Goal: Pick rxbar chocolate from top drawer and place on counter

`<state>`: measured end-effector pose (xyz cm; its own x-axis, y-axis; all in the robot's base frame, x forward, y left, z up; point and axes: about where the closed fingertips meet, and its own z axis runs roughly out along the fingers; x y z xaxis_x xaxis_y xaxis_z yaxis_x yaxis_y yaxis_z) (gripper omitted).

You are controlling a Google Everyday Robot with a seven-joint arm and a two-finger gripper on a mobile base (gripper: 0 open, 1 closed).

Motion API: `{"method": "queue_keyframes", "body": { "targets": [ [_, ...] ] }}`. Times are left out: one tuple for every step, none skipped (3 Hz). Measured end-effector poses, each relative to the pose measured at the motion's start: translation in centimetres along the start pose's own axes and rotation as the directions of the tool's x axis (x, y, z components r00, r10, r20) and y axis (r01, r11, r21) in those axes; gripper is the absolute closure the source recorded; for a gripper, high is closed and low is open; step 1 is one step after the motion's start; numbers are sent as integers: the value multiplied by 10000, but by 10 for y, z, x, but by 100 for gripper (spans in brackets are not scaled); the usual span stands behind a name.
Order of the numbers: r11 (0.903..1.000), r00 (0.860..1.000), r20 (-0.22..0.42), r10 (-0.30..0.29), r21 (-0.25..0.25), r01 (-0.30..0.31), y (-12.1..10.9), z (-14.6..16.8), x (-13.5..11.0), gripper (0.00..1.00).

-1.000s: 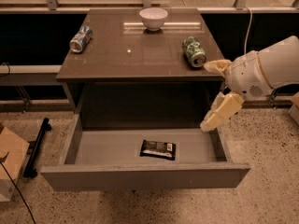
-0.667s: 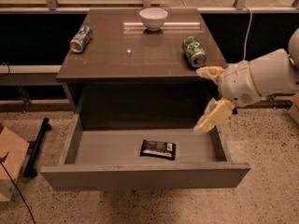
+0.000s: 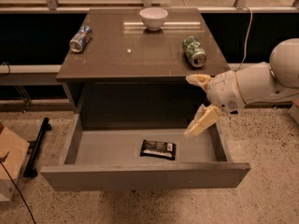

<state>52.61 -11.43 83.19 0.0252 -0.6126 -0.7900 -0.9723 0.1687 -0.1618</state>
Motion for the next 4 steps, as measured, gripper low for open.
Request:
{"method": "queue_keyframes", "body": {
  "targets": [
    [9990, 9992, 358, 170, -411, -156, -2, 21, 12, 0],
    [9988, 9989, 423, 195, -461, -176, -1, 24, 13, 0],
    [9970, 9966, 761, 329, -726, -274, 2, 43, 17, 0],
    [9938, 9939, 998, 472, -1049, -366, 2, 62, 28, 0]
  ]
}}
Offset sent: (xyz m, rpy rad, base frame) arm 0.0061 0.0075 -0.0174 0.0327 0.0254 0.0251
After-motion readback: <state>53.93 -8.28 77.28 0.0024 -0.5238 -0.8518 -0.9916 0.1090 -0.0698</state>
